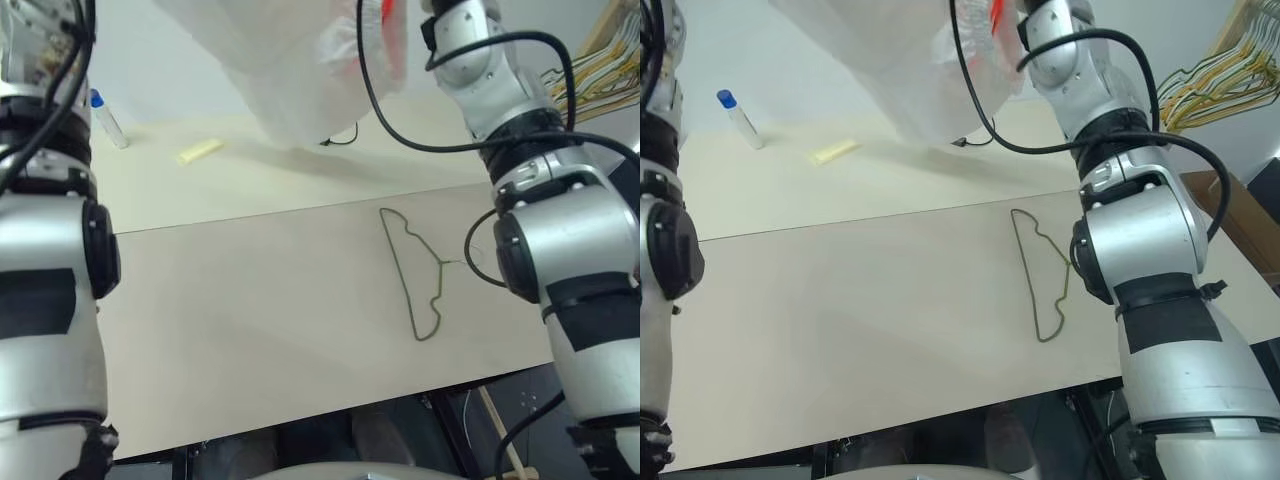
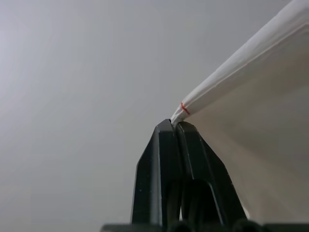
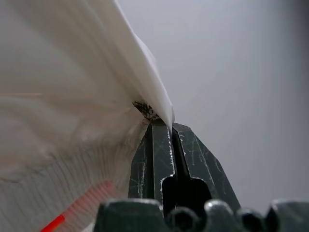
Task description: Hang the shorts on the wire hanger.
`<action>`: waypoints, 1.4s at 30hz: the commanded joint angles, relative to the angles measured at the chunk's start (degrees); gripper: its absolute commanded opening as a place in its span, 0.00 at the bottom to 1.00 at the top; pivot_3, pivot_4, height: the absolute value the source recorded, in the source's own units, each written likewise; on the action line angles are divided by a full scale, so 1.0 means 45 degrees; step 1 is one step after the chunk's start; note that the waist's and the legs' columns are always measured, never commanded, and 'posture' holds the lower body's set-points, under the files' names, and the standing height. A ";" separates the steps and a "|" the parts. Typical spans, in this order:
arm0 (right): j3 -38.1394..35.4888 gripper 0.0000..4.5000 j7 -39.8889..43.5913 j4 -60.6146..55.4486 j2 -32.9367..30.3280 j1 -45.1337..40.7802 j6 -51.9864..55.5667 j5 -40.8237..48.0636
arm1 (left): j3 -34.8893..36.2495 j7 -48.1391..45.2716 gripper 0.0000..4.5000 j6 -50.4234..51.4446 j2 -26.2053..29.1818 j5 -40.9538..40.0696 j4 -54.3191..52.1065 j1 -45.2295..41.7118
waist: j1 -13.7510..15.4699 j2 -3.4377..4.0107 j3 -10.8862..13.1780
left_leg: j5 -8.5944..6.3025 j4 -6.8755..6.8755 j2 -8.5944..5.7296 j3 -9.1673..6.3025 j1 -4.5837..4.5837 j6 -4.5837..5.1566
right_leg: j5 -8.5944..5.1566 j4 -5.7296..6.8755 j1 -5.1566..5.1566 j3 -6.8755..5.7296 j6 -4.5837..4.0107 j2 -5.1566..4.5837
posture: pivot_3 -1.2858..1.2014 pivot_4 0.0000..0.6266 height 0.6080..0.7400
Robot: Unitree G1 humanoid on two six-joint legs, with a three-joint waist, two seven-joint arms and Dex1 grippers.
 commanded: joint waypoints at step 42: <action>0.0309 0.01 1.6241 -1.2039 -0.3881 1.3071 -0.0079 0.1409 | 0.2776 -1.4811 0.00 0.7639 0.5022 -0.6326 -1.9527 2.0016 | 0.0293 0.0041 0.0010 | -0.0100 0.0015 0.0083 0.0018 0.0674 0.0194 | -0.0002 -0.0269 0.0782 0.0007 0.0012 0.0076 | 0.47 0.00 1.00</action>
